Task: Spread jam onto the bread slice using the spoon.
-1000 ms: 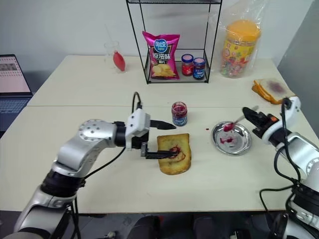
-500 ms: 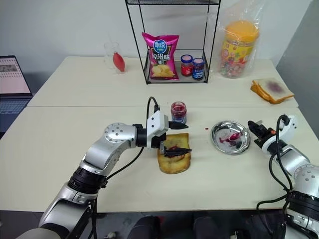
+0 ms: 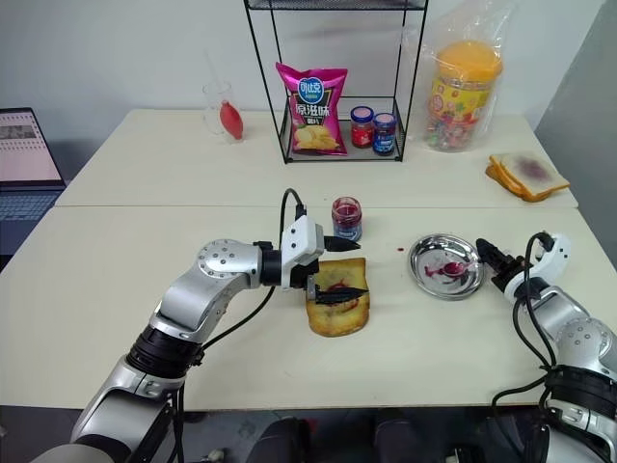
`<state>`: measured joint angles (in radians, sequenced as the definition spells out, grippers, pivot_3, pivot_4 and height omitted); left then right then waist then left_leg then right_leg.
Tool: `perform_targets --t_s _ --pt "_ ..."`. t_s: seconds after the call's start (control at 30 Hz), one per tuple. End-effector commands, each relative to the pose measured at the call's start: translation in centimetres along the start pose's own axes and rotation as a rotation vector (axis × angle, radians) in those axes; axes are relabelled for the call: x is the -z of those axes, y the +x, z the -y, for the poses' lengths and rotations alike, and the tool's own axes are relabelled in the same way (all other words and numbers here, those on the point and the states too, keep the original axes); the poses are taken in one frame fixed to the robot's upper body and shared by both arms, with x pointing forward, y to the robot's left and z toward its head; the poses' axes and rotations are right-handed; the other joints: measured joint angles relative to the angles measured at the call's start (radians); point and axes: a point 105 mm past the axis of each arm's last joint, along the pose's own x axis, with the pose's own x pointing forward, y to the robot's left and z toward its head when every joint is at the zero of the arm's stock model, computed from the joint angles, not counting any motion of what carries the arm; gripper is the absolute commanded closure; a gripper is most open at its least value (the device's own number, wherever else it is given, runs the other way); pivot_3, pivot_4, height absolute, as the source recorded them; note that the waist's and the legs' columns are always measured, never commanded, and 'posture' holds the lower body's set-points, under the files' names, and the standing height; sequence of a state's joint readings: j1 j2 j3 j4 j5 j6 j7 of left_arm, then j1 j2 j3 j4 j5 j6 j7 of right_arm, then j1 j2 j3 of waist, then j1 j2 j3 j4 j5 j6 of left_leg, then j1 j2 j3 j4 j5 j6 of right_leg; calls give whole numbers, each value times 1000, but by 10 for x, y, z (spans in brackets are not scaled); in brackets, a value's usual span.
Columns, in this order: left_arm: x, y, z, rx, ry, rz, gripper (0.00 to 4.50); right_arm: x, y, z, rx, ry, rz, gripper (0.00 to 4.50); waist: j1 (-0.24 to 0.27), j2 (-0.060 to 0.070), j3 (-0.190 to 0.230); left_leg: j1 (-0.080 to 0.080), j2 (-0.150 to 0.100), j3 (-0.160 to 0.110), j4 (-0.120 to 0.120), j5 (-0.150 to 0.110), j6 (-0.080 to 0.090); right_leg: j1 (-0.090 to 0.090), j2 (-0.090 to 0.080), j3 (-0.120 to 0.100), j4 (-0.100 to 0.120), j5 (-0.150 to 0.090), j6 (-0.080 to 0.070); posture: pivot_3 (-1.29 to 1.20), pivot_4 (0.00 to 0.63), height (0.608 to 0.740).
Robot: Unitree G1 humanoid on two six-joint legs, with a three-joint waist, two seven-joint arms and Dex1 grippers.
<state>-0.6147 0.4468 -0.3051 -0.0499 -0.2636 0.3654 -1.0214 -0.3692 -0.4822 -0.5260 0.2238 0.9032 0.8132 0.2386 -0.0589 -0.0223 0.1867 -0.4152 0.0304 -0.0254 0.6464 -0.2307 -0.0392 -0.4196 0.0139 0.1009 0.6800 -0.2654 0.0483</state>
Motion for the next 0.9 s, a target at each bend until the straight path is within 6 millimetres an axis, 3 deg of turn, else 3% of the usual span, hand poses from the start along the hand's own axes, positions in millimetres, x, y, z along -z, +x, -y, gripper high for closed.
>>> perform_targets --t_s 0.03,0.17,0.37,0.5,0.63,0.73,0.9 --pt "-15 -4 -4 -19 55 34 0 -10 0 -6 -24 -16 42 945 0 0 0 0 0 0 0 0 0 0 0 0 0 0 0 0 150 740" --pt "-16 -7 -6 -33 55 33 0 -10 -3 -2 -6 -32 37 92 0 0 0 0 0 0 0 0 0 0 0 0 0 0 0 0 150 740" --pt "-15 -37 -31 -128 80 -24 0 -33 -30 16 76 -111 68 92 2 0 0 0 0 0 0 0 0 0 0 0 0 0 0 0 150 740" --pt "-8 -68 -35 -157 26 -77 0 -47 -50 12 71 -205 43 92 2 0 0 0 0 0 0 0 0 0 0 0 -1 0 0 0 150 740" --pt "2 -113 -41 -229 -79 -137 0 -52 -69 -25 -67 -467 -76 92 -8 1 0 0 0 0 -1 0 0 0 0 0 0 0 0 0 150 740" --pt "8 -132 -43 -278 -99 -177 0 -45 -79 -37 -130 -610 -169 92 -9 0 0 1 1 -1 -1 0 0 0 1 -1 1 0 0 0 150 740" --pt "20 -169 -42 -367 -158 -247 0 -9 -114 -73 -406 -786 -459 92 0 0 0 1 0 0 0 0 0 1 -1 -1 -1 0 0 0 150 740"
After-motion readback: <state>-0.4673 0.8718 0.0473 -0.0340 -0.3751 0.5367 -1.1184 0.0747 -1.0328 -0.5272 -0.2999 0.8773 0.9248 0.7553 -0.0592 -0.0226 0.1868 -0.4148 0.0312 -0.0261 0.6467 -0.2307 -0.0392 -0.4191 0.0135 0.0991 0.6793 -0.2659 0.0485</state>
